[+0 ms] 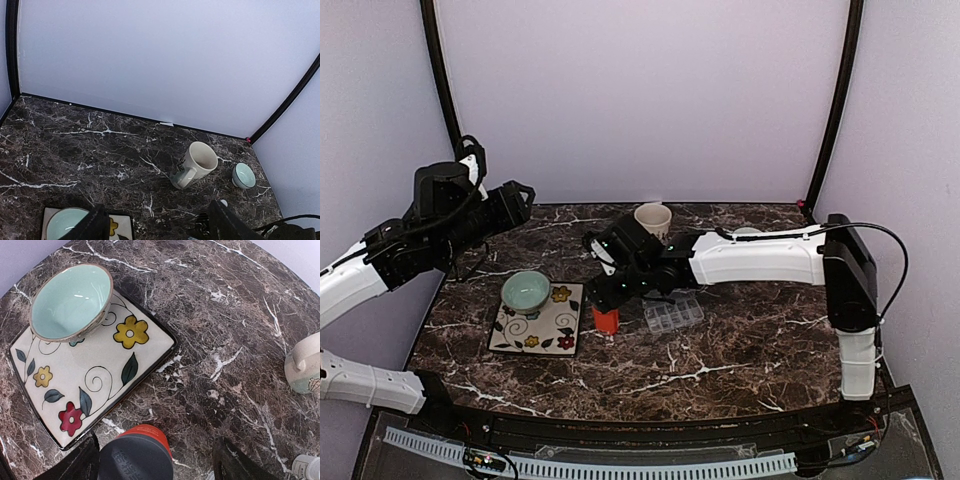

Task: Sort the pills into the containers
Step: Adjust the pill bottle at the center of the board.

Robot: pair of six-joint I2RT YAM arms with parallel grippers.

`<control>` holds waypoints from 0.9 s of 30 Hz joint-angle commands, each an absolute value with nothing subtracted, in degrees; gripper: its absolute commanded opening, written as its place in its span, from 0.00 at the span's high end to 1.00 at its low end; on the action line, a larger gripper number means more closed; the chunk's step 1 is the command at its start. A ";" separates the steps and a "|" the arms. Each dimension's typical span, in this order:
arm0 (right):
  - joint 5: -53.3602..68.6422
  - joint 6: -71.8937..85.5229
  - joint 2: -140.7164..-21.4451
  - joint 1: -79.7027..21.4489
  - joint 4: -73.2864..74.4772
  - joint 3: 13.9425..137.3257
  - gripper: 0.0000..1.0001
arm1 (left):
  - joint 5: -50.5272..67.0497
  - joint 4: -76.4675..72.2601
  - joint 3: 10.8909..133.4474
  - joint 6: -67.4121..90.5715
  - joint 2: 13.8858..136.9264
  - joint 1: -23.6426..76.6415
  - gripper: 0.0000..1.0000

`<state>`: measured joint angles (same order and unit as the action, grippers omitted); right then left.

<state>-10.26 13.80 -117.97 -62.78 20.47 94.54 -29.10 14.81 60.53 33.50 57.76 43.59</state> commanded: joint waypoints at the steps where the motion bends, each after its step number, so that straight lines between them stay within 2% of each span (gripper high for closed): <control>1: -9.64 14.06 -115.17 -63.28 20.21 92.93 0.22 | -28.96 13.25 59.51 33.78 57.83 43.18 0.31; 27: -5.29 13.98 -114.85 -63.25 20.61 91.98 0.19 | -28.71 12.48 58.36 33.92 59.07 43.16 0.31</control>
<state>-6.57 13.80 -116.14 -62.78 20.67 92.36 -28.99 13.34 59.09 33.63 59.07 43.59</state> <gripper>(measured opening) 0.813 0.688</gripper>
